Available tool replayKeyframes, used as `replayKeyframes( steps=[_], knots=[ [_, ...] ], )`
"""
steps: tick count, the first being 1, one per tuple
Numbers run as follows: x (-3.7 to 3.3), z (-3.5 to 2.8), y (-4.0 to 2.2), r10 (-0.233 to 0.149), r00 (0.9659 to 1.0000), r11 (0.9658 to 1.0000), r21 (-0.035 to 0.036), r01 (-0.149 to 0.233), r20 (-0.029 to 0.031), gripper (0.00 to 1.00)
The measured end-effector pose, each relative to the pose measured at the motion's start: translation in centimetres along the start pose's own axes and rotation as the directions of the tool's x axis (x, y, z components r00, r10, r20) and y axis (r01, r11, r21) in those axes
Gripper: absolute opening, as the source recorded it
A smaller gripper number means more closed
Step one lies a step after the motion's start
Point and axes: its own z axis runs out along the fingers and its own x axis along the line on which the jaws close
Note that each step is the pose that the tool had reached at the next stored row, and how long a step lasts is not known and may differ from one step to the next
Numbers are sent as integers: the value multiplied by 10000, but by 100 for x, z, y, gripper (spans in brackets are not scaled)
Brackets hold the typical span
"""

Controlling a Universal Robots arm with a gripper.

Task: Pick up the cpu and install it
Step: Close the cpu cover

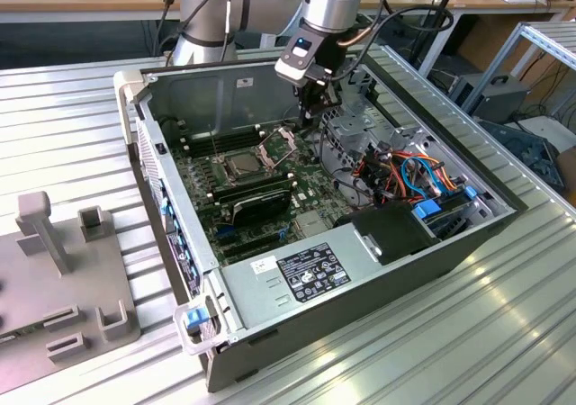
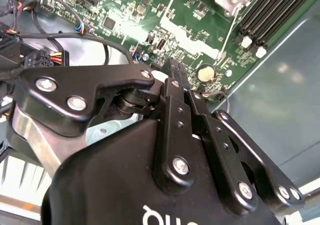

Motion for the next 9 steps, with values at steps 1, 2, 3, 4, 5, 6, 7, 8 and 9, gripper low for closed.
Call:
replayKeyframes(
  steps=[1,2,3,4,5,6,7,8,9],
  knots=[
    [1,20,4,0,10000,10000,0,0,-1,11],
    [3,44,6,0,10000,10000,1,0,-1,11],
    [5,82,5,2,10000,10000,0,-2,-1,11],
    [6,99,6,2,10000,10000,0,-2,-1,11],
    [7,117,6,0,10000,10000,0,0,0,11],
    [9,153,6,0,10000,10000,0,0,0,11],
    [11,183,5,1,10000,10000,0,-1,0,11],
    [13,201,5,1,10000,10000,1,-1,-1,11],
    [13,212,4,1,10000,10000,1,-1,-1,11]
  ],
)
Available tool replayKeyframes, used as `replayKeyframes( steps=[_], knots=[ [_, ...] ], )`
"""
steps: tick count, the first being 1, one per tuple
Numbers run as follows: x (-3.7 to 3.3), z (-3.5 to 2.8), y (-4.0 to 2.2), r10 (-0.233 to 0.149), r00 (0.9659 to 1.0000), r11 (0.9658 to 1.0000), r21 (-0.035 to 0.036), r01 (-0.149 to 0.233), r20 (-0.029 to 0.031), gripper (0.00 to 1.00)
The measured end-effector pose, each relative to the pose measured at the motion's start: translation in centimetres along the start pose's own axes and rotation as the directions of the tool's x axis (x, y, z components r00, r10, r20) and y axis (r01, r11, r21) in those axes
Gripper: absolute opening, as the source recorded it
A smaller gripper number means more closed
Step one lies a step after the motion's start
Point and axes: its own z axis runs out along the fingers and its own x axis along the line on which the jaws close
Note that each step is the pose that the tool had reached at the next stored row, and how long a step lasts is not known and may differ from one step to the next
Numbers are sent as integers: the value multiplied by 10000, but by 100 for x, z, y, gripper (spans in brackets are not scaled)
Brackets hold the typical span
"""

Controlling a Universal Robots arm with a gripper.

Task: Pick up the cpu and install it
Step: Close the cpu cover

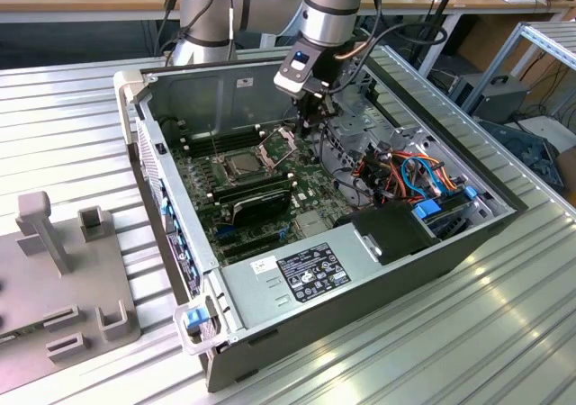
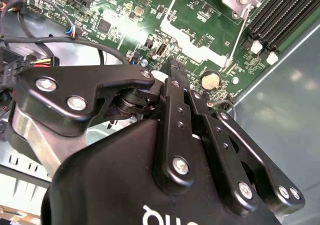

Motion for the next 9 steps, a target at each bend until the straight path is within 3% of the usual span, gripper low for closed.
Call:
replayKeyframes(
  steps=[9],
  knots=[
    [2,35,-1,-1,10000,10000,0,1,2,11]
  ],
)
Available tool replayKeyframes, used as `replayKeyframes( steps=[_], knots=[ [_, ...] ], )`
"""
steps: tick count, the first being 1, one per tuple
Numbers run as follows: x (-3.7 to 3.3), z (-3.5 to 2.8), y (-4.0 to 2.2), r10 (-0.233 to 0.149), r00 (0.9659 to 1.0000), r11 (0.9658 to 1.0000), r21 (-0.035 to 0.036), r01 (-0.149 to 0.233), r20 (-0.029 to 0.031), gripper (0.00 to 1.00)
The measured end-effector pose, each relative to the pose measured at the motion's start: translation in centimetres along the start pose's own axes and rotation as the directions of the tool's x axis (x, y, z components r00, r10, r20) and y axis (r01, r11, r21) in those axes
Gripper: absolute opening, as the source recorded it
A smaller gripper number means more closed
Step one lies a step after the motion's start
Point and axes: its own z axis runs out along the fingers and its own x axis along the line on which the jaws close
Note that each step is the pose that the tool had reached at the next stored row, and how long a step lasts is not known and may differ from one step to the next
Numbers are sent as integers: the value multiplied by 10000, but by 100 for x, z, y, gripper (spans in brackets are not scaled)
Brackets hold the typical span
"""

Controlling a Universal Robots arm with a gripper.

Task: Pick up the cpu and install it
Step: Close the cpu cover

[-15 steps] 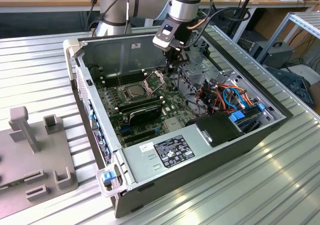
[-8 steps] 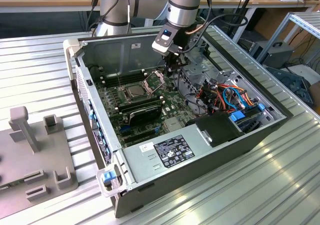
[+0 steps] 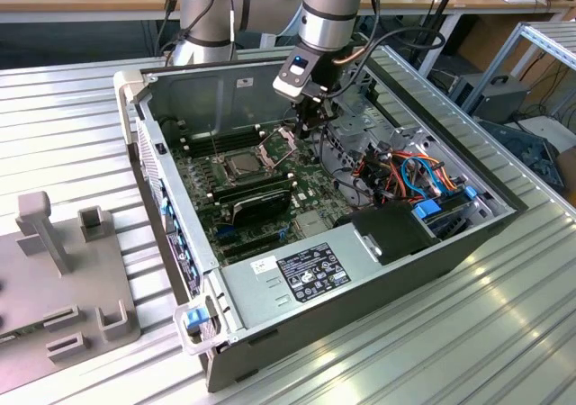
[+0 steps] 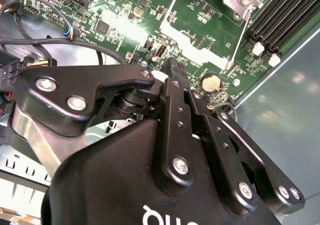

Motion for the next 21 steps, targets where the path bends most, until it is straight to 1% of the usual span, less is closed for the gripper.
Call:
replayKeyframes(
  steps=[5,10,12,15,21],
  knots=[
    [0,3,0,0,10000,10000,0,0,-1,11],
    [2,33,-3,1,10000,10000,0,-1,0,11],
    [3,36,-17,1,10000,10000,1,-1,0,11],
    [2,37,-54,0,10000,10000,0,0,0,11],
    [3,37,-59,0,10000,10000,-1,0,-1,11]
  ],
)
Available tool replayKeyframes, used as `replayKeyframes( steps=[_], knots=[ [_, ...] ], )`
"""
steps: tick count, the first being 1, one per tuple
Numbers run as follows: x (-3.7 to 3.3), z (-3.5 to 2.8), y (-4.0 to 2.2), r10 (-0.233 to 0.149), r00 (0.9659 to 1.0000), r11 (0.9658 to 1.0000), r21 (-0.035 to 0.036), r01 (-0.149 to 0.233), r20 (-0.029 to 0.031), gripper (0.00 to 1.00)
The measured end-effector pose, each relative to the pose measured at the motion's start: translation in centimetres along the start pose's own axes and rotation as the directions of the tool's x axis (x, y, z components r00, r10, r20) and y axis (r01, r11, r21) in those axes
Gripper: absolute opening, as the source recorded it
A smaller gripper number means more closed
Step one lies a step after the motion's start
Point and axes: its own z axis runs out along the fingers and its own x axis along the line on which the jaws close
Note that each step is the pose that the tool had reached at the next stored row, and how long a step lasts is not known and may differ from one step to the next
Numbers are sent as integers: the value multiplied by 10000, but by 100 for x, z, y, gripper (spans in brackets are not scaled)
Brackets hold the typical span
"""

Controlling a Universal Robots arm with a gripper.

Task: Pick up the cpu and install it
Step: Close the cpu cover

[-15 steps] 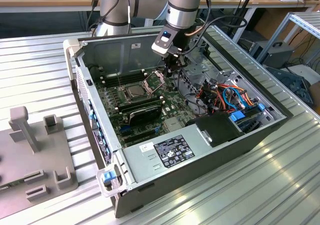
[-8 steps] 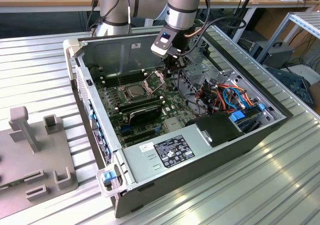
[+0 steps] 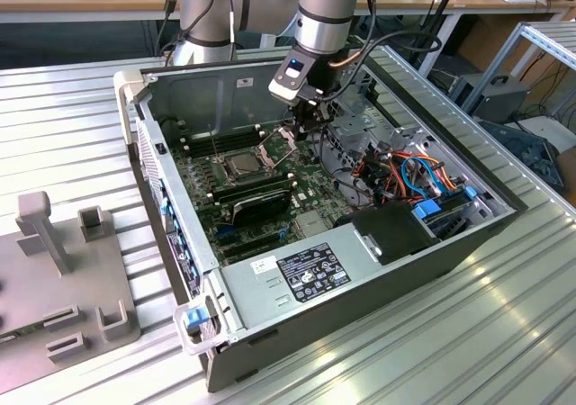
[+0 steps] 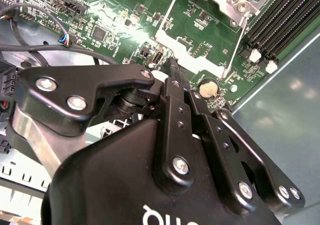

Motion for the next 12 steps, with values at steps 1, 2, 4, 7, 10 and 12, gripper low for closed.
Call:
replayKeyframes(
  steps=[1,2,4,7,10,12],
  knots=[
    [0,0,0,0,10000,10000,0,0,0,11],
    [0,-1,-3,2,10000,10000,-2,-2,-1,11],
    [0,-4,-8,0,10000,10000,-10,0,-1,11],
    [0,-5,-9,1,10000,10000,-14,-1,0,11],
    [-1,-7,-32,1,10000,10000,-14,-1,2,11],
    [-1,-11,-68,4,10000,10000,-51,-4,-1,11]
  ],
)
